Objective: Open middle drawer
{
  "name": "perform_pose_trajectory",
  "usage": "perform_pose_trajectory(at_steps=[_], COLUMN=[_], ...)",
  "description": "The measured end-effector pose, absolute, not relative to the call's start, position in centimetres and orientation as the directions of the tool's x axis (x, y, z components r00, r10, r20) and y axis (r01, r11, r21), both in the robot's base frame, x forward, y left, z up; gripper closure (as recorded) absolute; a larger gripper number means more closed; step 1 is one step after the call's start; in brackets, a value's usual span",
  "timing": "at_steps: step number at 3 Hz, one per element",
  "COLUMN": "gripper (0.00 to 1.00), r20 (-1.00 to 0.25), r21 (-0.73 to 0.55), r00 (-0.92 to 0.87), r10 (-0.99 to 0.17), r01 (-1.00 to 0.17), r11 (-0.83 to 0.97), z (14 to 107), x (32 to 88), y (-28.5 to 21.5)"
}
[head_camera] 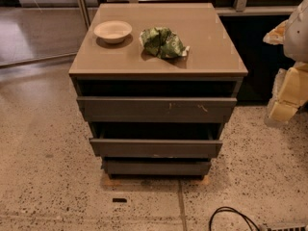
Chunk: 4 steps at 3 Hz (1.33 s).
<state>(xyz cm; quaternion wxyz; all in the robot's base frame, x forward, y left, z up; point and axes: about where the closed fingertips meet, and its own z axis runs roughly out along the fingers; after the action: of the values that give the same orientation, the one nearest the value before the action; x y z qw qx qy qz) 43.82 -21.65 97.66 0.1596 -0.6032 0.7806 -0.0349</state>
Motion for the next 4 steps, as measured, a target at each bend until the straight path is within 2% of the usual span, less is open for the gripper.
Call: perform_pose_trajectory(at_steps=[2, 4], gripper=[0.0, 0.0], r20=[-0.222, -0.355], r21=[-0.251, -0.156], r00=[-0.224, -0.242], r10=[-0.949, -0.903], r01=[-0.927, -0.937], r11=[0.277, 0.312], z=[96.9, 87.1], x=[43.7, 41.7], y=[-21.6, -19.3])
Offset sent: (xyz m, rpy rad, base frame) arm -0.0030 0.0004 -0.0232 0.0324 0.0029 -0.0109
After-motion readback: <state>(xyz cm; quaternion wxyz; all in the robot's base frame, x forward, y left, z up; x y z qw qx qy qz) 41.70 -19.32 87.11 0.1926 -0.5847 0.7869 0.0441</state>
